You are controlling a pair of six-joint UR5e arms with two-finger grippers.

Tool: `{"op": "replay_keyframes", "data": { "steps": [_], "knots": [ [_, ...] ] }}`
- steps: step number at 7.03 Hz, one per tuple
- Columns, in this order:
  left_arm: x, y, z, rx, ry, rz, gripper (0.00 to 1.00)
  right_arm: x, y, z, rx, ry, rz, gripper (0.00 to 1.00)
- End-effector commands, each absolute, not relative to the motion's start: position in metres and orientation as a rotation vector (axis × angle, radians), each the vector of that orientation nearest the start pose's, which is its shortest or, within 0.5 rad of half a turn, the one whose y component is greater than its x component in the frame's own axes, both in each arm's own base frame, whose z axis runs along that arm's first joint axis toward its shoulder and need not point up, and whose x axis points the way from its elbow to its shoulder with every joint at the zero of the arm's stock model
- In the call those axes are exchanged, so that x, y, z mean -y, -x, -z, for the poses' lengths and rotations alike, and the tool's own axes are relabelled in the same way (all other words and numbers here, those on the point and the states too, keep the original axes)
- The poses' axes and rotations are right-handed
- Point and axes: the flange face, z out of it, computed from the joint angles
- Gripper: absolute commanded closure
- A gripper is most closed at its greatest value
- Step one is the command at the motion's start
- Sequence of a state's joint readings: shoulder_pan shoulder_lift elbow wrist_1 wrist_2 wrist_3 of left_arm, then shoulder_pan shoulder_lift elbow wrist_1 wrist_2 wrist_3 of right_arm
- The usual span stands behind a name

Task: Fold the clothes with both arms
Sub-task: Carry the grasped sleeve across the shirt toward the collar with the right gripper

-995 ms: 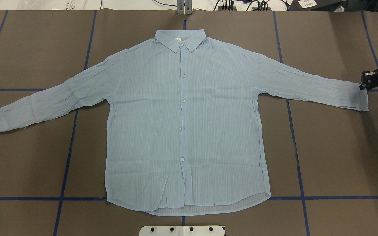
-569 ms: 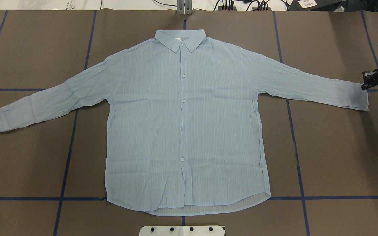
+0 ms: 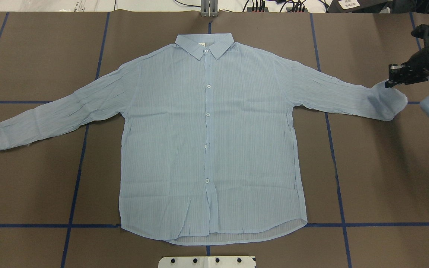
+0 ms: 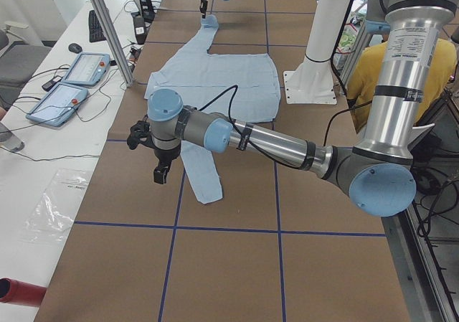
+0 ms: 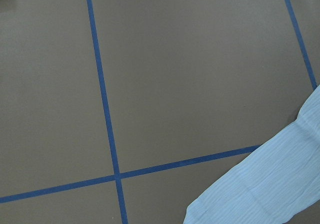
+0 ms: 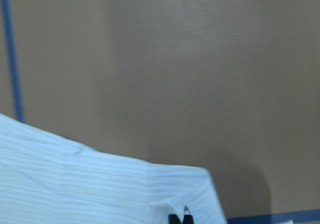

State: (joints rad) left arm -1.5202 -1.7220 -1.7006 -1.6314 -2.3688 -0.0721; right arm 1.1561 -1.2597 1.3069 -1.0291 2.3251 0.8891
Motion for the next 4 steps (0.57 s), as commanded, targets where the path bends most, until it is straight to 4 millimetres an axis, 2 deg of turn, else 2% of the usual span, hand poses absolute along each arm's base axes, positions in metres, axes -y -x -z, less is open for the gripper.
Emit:
{"op": "replay_keyframes", "data": {
  "steps": [1,2,3,4],
  "knots": [
    [0.56,0.033,-0.504,-0.808,-0.278,-0.12,0.0,0.612,0.313,-0.447,0.984,0.047,-0.324,1.0],
    [0.56,0.033,-0.503,-0.808,-0.28,-0.122,0.0,0.605,0.389,-0.394,0.983,0.038,-0.401,1.0],
    [0.56,0.033,-0.503,-0.809,-0.28,-0.122,0.0,0.612,0.448,-0.332,0.984,-0.009,-0.531,1.0],
    [0.56,0.034,-0.502,-0.809,-0.282,-0.121,0.0,0.622,0.488,-0.291,0.994,0.0,-0.573,1.0]
  ]
}}
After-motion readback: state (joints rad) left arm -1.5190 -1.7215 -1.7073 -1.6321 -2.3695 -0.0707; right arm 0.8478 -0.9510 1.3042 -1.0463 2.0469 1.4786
